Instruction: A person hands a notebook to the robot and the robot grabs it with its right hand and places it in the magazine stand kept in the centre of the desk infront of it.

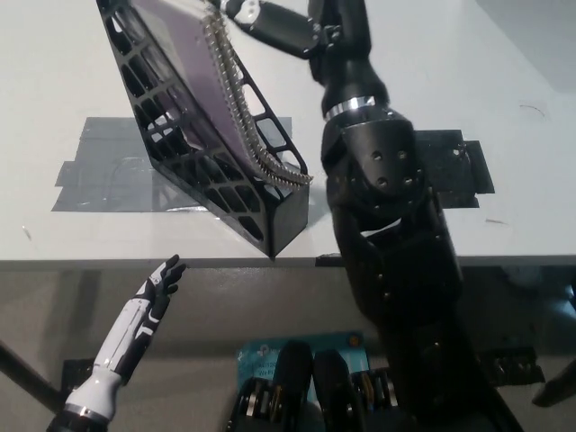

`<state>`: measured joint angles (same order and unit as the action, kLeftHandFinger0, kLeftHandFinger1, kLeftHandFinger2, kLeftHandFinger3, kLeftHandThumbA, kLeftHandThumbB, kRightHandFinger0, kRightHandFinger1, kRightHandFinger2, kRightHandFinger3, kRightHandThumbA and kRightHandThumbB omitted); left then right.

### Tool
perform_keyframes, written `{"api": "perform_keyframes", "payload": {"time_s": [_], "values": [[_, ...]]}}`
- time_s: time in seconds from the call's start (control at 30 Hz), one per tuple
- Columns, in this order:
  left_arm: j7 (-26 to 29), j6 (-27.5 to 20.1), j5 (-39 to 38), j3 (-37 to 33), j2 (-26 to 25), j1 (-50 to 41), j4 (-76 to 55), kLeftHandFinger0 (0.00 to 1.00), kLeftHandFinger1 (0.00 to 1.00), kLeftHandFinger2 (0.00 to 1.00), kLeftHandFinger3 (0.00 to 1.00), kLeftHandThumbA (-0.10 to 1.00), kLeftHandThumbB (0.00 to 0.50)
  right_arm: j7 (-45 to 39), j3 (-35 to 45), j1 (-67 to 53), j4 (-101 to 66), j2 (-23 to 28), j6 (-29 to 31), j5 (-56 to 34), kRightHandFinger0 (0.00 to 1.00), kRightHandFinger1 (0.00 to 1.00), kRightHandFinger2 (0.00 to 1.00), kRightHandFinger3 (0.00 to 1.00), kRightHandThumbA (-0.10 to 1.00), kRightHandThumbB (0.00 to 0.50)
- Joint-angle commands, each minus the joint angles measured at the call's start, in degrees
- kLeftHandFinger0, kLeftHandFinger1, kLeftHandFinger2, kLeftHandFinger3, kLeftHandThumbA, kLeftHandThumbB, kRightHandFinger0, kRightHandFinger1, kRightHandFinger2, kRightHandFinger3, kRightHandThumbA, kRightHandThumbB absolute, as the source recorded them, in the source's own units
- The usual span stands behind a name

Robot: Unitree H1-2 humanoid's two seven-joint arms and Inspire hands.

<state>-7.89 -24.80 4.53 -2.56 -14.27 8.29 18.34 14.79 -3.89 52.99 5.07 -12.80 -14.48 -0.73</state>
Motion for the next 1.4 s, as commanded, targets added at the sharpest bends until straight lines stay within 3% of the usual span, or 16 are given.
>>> {"api": "perform_keyframes", "payload": {"time_s": [0.0,0.03,0.13,0.4,0.47,0.67,0.9,0.97,1.0,1.1,1.3,1.37], "values": [[-1.04,-1.46,-1.15,0.29,-1.33,1.56,-0.76,1.00,1.00,1.00,1.00,1.00,0.500,-1.31,1.82,3.62,-6.72,1.08,-0.06,-0.29,1.00,1.00,1.00,1.00,1.00,0.401],[-0.95,-1.24,-0.90,0.25,-1.32,1.57,-0.88,1.00,1.00,1.00,1.00,1.00,0.500,-1.49,2.47,3.63,-10.47,1.57,-0.75,-0.90,1.00,1.00,1.00,1.00,1.00,0.362],[-0.70,-1.59,-0.51,0.24,-1.31,1.55,-0.95,1.00,1.00,1.00,1.00,1.00,0.500,-1.70,3.27,3.43,-16.07,2.31,-2.35,-1.40,1.00,1.00,1.00,1.00,1.00,0.323],[-0.16,-1.84,0.24,0.33,-1.37,2.30,-0.26,1.00,1.00,1.00,1.00,1.00,0.500,-5.53,3.05,-0.59,-35.71,8.49,-8.23,-0.92,1.00,1.00,1.00,1.00,1.00,0.302],[-0.17,-1.71,0.33,0.31,-1.37,2.20,-0.34,1.00,1.00,1.00,1.00,1.00,0.500,-6.74,2.74,-4.73,-41.14,10.54,-8.96,-1.22,1.00,1.00,1.00,1.00,1.00,0.259],[-0.14,-2.04,0.05,0.43,-1.32,1.83,-0.16,1.00,1.00,1.00,1.00,1.00,0.500,-7.69,2.92,-14.81,-48.67,13.64,-10.65,-2.91,1.00,1.00,1.00,1.00,1.00,0.337],[-0.05,-2.12,-0.62,0.39,-0.72,0.45,-0.09,1.00,1.00,1.00,1.00,1.00,0.500,-10.36,1.70,-31.11,-47.92,16.06,-7.62,-5.46,1.00,1.00,1.00,1.00,1.00,0.285],[0.01,-2.12,-0.84,0.31,-0.47,-0.40,-0.28,1.00,1.00,1.00,1.00,1.00,0.500,-11.59,1.11,-36.04,-46.36,16.84,-6.40,-6.19,1.00,1.00,1.00,1.00,0.98,0.248],[0.00,-2.12,-0.90,0.31,-0.45,-0.62,-0.32,1.00,1.00,1.00,1.00,1.00,0.500,-11.90,0.99,-37.08,-45.89,16.90,-5.97,-6.48,1.00,1.00,1.00,1.00,0.92,0.193],[-0.07,-2.12,-1.11,0.29,-0.38,-1.41,-0.39,1.00,1.00,1.00,1.00,1.00,0.500,-13.84,-0.38,-42.20,-41.55,17.73,-1.97,-5.91,1.00,1.00,1.00,1.00,1.00,0.190],[-0.03,-2.12,-1.20,0.12,-0.01,-2.57,-0.33,1.00,1.00,1.00,1.00,1.00,0.500,-16.42,-1.46,-48.81,-34.22,18.91,1.33,-6.54,1.00,1.00,1.00,1.00,0.96,0.189],[0.06,-2.12,-1.20,0.12,0.14,-2.96,-0.24,1.00,1.00,1.00,1.00,1.00,0.500,-16.43,-1.79,-50.12,-31.72,18.97,1.79,-5.59,1.00,1.00,1.00,1.00,0.96,0.169]]}}
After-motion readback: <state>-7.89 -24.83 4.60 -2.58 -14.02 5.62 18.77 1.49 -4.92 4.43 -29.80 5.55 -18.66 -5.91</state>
